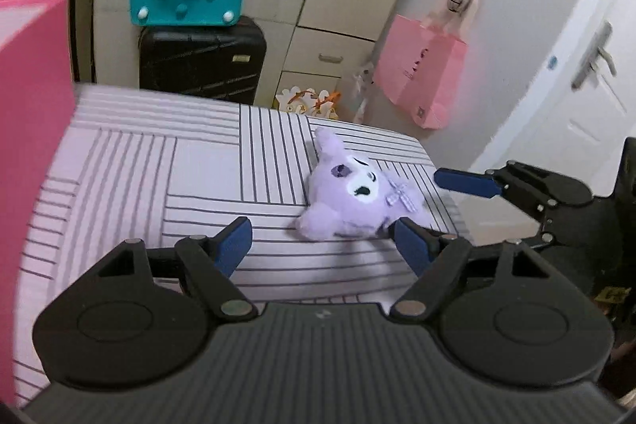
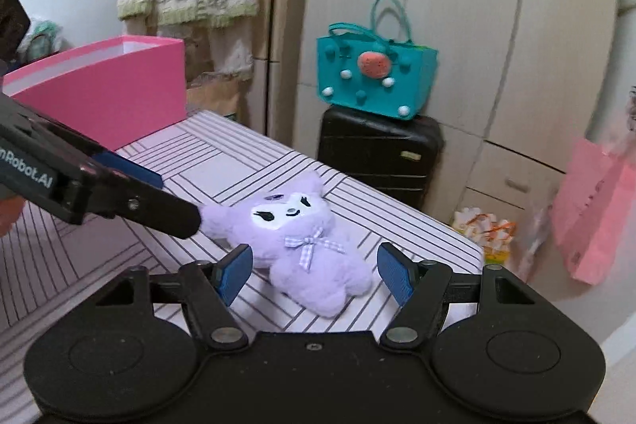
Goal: Organize soft objects
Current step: 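Move the right gripper back over the table toward the lavender plush toy, then grasp the lavender plush toy with the right gripper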
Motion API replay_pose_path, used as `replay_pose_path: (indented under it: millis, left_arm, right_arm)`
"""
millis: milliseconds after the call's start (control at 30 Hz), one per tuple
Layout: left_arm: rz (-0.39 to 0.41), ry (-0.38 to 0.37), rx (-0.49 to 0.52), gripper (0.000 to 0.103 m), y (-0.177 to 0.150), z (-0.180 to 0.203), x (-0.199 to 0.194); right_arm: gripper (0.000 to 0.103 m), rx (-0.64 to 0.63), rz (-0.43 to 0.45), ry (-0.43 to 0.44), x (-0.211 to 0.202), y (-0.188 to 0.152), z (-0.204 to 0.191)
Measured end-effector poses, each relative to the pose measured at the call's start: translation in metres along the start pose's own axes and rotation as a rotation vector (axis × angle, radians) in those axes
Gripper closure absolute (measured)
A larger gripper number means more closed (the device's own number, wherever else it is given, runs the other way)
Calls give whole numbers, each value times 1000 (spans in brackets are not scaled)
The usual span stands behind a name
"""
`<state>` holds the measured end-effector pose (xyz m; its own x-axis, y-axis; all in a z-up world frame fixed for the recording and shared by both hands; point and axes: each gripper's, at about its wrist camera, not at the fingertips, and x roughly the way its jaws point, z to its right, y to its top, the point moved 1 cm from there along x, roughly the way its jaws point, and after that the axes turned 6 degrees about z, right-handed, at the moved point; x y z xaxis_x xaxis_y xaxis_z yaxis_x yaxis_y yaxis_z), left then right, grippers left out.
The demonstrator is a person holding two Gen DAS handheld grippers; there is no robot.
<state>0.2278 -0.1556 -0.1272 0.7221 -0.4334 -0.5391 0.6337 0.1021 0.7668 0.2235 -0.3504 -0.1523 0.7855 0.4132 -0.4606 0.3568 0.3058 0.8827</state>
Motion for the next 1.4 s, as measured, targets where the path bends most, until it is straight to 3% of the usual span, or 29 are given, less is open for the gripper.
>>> replay_pose_path:
  millis: [100, 167, 200, 400, 500, 600, 667, 800, 1100, 1133, 1400]
  left_arm:
    - [-20, -21, -69, 25, 1, -5, 11]
    - [-17, -19, -92, 25, -1, -6, 14]
    - [-17, -22, -109, 25, -2, -7, 15]
    - [-10, -29, -146, 31, -4, -9, 20]
    - [-27, -37, -161, 33, -5, -10, 24]
    - [-36, -53, -180, 34, -6, -11, 26]
    - [-38, -68, -186, 35, -6, -10, 27]
    - [-57, -91, -199, 39, -7, -8, 32]
    - [-52, -88, -176, 41, -10, -3, 30]
    - [-58, -94, -168, 48, -11, -2, 29]
    - [-73, -115, -83, 52, -21, 10, 12]
  right_arm:
    - [26, -16, -19, 47, 14, 2, 12]
    - [9, -30, -28, 83, 23, 3, 17]
    - [8, -32, -31, 106, 28, 4, 20]
    - [9, 24, -81, 193, 52, 5, 28]
    - [17, 51, -88, 205, 53, 3, 23]
    - [25, 40, -94, 163, 46, 0, 11]
    - [42, 35, -98, 139, 39, -3, 3]
    - [45, 62, -104, 101, 28, -5, -7]
    - [47, 294, -83, 65, 10, -16, -15]
    - [47, 304, -81, 57, 8, -17, -17]
    - [47, 330, -72, -17, -7, -24, -39]
